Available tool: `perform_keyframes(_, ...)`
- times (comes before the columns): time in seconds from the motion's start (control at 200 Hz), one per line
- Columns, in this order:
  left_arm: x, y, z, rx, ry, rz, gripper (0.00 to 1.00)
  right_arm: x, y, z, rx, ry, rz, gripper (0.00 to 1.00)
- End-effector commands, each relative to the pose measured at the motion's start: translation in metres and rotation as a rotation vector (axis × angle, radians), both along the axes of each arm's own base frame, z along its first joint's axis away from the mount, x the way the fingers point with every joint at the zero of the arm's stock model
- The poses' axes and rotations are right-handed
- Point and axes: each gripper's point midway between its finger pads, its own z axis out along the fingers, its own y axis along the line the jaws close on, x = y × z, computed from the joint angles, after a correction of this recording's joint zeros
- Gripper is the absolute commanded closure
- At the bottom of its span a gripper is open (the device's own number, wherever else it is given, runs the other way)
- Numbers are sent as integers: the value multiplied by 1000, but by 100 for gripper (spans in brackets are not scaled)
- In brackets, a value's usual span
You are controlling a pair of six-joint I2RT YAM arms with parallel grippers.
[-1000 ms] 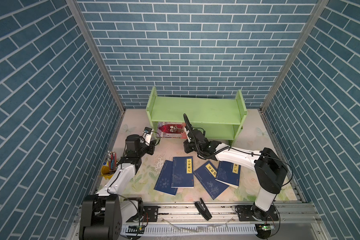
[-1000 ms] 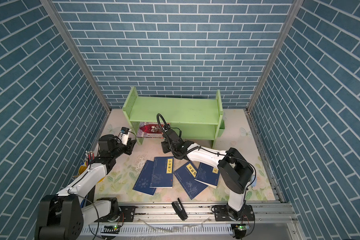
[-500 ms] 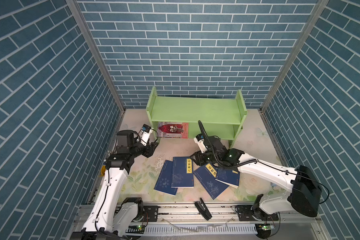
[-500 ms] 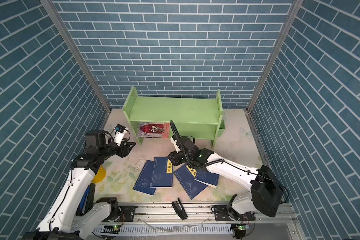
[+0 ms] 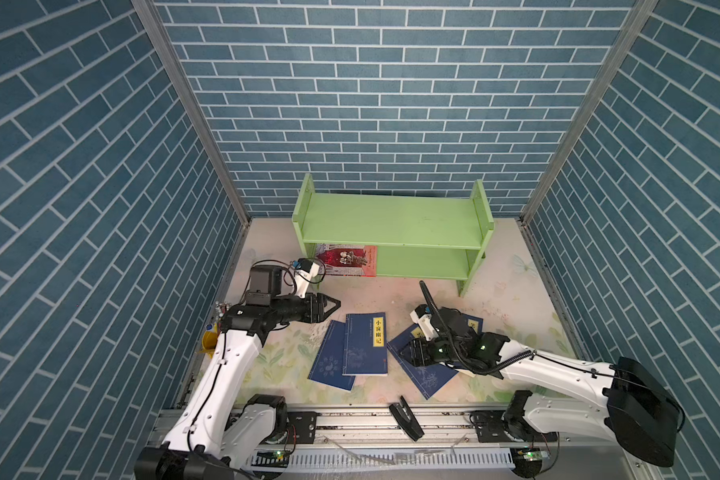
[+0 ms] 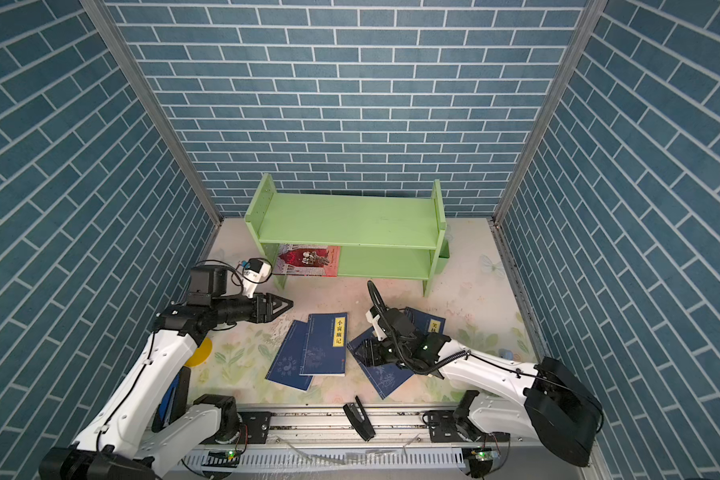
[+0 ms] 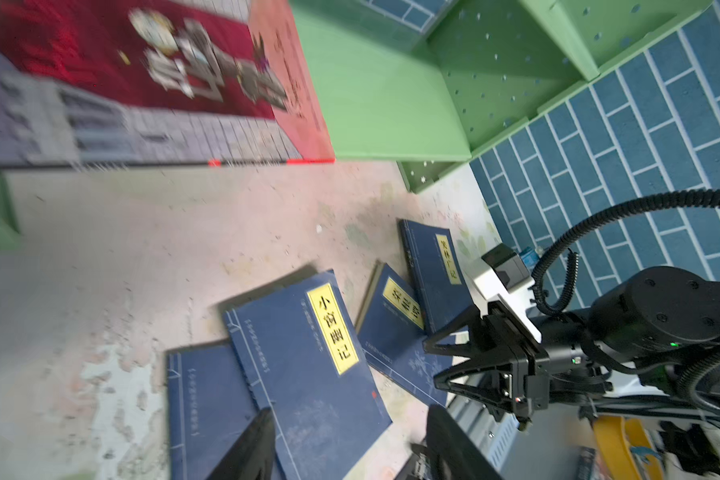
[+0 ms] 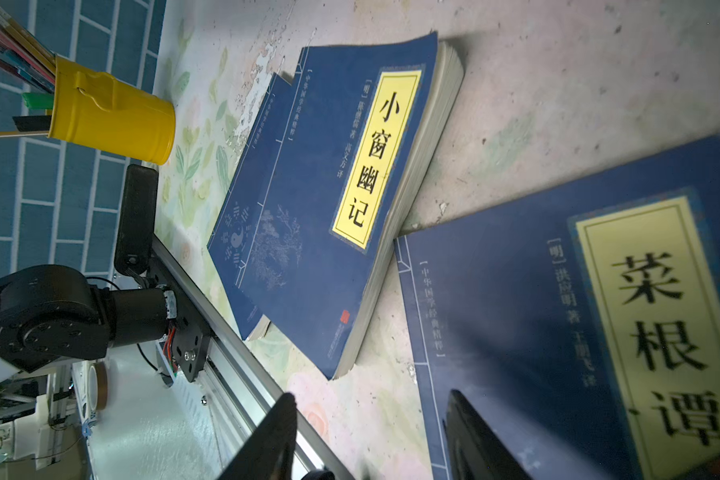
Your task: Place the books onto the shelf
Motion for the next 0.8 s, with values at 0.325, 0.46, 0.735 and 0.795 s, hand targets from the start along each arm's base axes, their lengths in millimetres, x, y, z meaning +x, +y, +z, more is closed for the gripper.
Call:
perform_keyframes(0.325, -17, -25, -111, 103, 314, -61, 41, 16, 26, -10, 126, 67, -111, 47)
perform_keyframes(0.46, -20, -28, -132, 123, 383, -71, 41, 21, 28, -28, 79, 86, -133, 49)
perform_keyframes(0.735, -27, -30, -151, 155, 438, -95, 42, 28, 43, -32, 116, 79, -121, 49)
perform_keyframes(0.795, -32, -32, -153, 153, 443, -109, 41, 28, 47, -35, 126, 90, -118, 50)
